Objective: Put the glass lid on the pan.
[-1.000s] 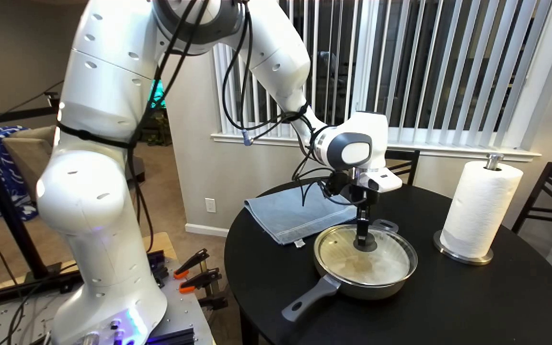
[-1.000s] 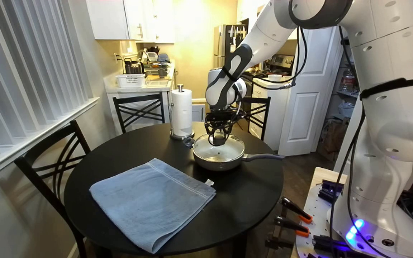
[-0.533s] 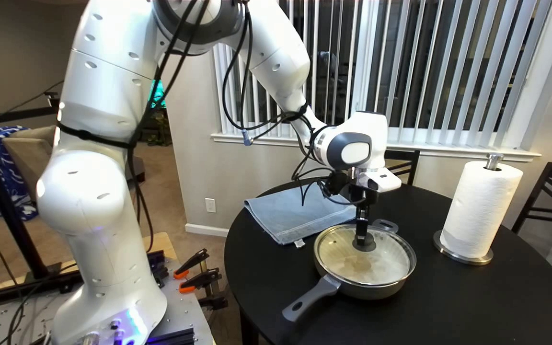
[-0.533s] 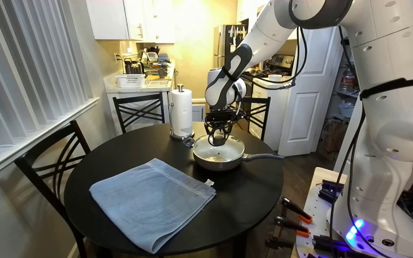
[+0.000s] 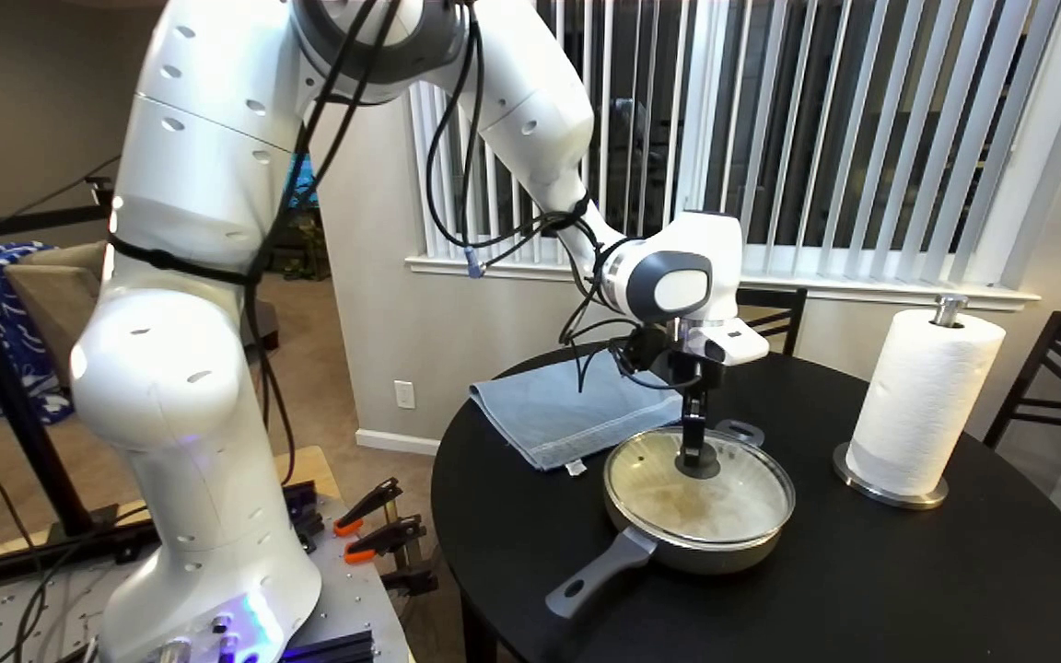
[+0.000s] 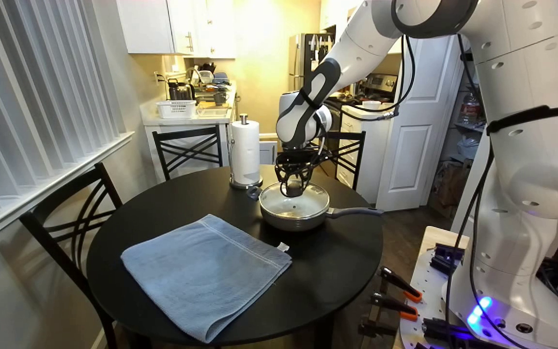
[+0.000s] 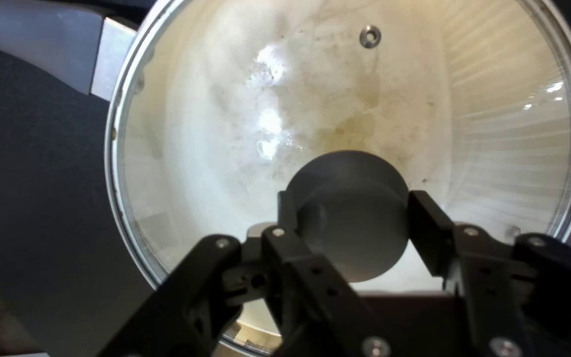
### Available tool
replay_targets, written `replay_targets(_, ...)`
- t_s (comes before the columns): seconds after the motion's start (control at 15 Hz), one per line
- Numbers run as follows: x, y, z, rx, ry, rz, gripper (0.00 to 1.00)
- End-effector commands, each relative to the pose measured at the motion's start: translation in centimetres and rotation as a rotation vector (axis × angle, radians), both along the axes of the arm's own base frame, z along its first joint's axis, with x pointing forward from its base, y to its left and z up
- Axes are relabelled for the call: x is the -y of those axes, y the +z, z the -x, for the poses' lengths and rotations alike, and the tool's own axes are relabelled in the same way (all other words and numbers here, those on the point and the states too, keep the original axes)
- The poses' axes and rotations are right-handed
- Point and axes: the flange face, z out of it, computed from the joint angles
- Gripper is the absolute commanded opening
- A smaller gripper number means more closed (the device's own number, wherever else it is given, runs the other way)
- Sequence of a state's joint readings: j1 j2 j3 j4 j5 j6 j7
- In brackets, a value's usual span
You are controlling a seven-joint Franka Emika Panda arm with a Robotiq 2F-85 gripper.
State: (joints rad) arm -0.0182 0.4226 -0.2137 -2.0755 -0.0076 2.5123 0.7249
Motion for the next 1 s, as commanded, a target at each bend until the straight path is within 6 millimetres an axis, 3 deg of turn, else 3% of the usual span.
replay_targets(0.0,-1.2,2.0,0.0,0.011,0.004,-0.017,0.32)
replay_targets(0.53,-1.6,0.9,0.4,-0.008,0.006,-0.02,0.32)
replay_targets(0.6,-1.6,0.9,0.5,-0.007,0.003,-0.021,0.82)
replay_targets(0.93,-1.6,1.8,0.5,0.007,0.005,-0.018,1.0)
